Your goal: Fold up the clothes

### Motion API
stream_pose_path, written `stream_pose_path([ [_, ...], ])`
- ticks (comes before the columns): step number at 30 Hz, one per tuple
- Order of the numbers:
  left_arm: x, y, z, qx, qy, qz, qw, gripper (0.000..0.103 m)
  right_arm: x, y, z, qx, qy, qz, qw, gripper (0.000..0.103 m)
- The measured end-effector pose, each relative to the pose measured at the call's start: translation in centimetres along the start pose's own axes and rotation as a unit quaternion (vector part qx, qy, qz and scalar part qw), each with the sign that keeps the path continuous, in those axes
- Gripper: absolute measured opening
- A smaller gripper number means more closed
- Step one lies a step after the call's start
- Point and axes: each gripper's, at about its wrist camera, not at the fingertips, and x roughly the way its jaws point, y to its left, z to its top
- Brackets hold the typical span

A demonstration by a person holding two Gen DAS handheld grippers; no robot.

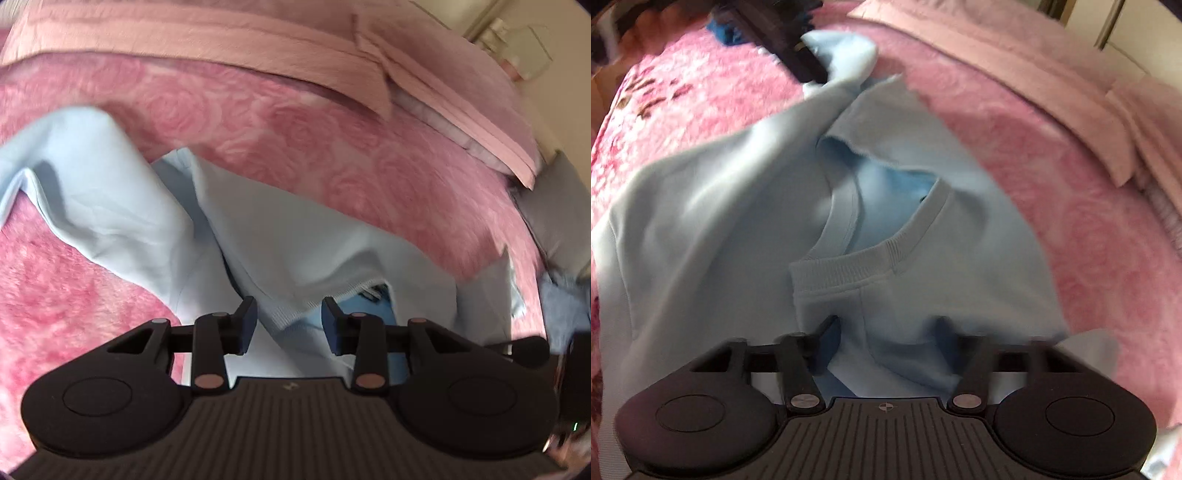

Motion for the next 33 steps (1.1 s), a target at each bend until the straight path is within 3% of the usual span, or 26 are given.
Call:
stream_pose_path([
  [4,0.2,0.9,1.3,-0.001,-0.001,0.000,1.0000,0.033,-2.6,-3.0,1.0,0.065,-0.046,0.010,0.997,0.002],
  [7,0.6,1.0,3.0,0.016,-0.011,0.006,0.9998,0.033,-5.5,-8.9,2.6,0.128,-0.098,-0.055,0.985,0.002],
  [10,2.1,0.4,4.9,0.058,-0.023,0.022,0.9978,0.033,-7.1,-16.3,3.9,0.202,-0.135,-0.160,0.957,0.002],
  [12,3.4,-0.1,6.0,0.092,-0.027,0.036,0.9947,0.033,-6.7,-21.5,3.8,0.276,-0.138,-0.209,0.928,0.003],
  [15,5.3,-0.8,7.7,0.144,-0.034,0.057,0.9874,0.033,-5.1,-26.3,2.3,0.364,-0.101,-0.210,0.902,0.006],
  [16,6.0,-1.0,8.3,0.161,-0.036,0.064,0.9842,0.034,-4.7,-27.5,1.6,0.389,-0.094,-0.207,0.893,0.010],
  [18,7.3,-1.5,9.4,0.195,-0.040,0.078,0.9769,0.040,-4.9,-28.2,-0.7,0.431,-0.095,-0.197,0.876,0.037],
  [19,7.9,-1.7,10.0,0.212,-0.042,0.085,0.9727,0.041,-5.0,-28.3,-2.0,0.452,-0.091,-0.198,0.865,0.057],
  [22,9.2,-1.7,10.7,0.226,-0.037,0.102,0.9680,0.040,-6.1,-27.0,-6.9,0.518,-0.078,-0.227,0.821,0.059],
  [24,9.7,-1.7,11.0,0.229,-0.035,0.105,0.9671,0.040,-7.5,-26.2,-10.7,0.571,-0.072,-0.250,0.779,0.059],
  [29,9.3,-2.2,9.7,0.208,-0.025,0.084,0.9741,0.040,-11.6,-23.7,-20.8,0.719,-0.107,-0.256,0.638,0.059],
  [30,9.3,-2.3,9.3,0.199,-0.022,0.080,0.9764,0.040,-11.9,-23.5,-22.4,0.737,-0.118,-0.250,0.617,0.059],
  [32,9.2,-2.4,8.6,0.177,-0.015,0.073,0.9813,0.040,-12.0,-23.5,-25.2,0.765,-0.141,-0.231,0.585,0.059],
  [33,9.1,-2.5,8.3,0.167,-0.012,0.069,0.9835,0.040,-11.8,-23.8,-26.0,0.773,-0.147,-0.217,0.578,0.059],
])
